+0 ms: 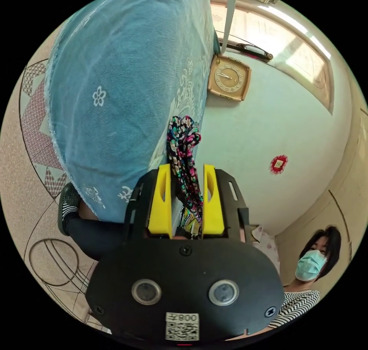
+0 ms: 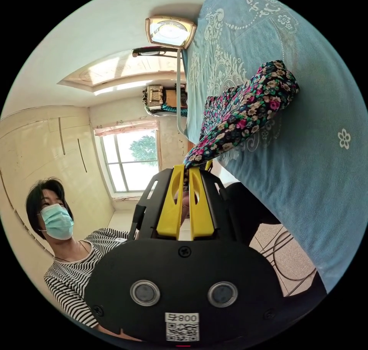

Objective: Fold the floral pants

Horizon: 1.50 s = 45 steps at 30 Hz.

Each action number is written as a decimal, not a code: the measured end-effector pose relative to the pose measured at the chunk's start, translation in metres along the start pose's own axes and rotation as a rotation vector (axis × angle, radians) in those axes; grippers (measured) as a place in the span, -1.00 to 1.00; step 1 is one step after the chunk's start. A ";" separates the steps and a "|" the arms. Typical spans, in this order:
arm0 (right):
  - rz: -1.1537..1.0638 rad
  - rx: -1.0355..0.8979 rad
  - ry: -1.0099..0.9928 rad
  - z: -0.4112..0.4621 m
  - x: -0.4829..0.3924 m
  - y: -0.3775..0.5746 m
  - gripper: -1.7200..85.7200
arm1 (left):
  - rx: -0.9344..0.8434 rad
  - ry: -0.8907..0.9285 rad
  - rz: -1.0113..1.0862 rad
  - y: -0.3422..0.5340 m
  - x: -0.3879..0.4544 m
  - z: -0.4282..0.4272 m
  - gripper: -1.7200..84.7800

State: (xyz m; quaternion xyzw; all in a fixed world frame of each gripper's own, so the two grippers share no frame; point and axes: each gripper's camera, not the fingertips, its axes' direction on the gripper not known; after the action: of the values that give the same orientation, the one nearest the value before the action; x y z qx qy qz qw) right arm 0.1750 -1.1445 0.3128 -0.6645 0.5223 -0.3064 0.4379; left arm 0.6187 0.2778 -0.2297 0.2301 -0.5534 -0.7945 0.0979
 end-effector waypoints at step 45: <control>-0.233 0.513 -0.197 -0.418 0.039 0.573 -0.92 | -0.574 0.060 0.348 0.191 0.553 0.398 -0.88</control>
State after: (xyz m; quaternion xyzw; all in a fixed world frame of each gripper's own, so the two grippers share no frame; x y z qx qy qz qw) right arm -0.4198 -1.3323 -0.0273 -0.6144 0.3030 -0.4104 0.6019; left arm -0.0728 0.3125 -0.0839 0.1187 -0.3348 -0.8822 0.3090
